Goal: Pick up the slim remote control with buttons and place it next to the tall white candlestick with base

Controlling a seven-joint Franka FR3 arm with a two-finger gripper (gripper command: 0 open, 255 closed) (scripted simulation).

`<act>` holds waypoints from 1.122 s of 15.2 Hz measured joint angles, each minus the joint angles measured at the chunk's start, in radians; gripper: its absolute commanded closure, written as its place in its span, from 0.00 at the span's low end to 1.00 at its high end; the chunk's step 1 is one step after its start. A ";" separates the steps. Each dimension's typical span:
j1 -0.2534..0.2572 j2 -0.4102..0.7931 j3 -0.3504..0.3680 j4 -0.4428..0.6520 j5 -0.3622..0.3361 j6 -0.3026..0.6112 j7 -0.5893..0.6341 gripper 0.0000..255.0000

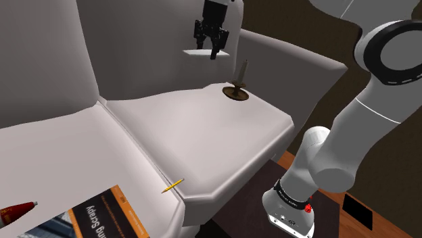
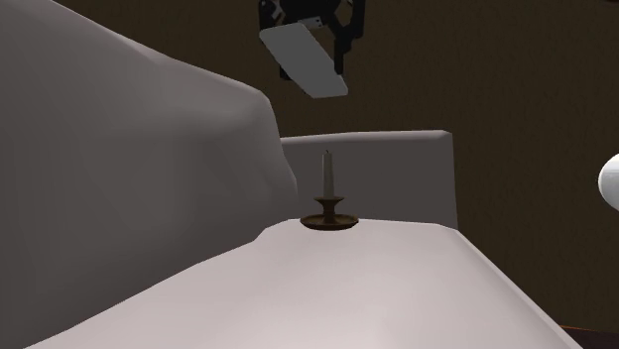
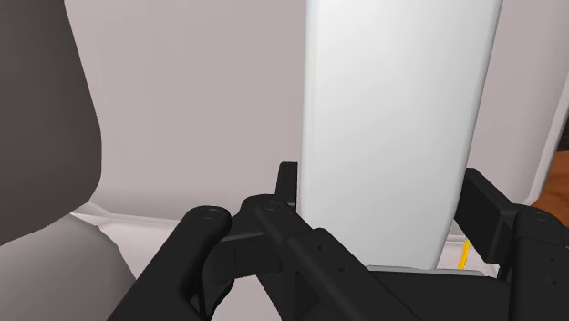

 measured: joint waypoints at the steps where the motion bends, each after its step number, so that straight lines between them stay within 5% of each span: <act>1: -0.011 0.011 -0.015 0.010 0.001 0.001 -0.025 1.00; 8: -0.098 0.165 -0.107 0.187 0.039 -0.027 -0.202 1.00; 17: -0.291 0.498 -0.182 0.642 0.168 -0.168 -0.414 1.00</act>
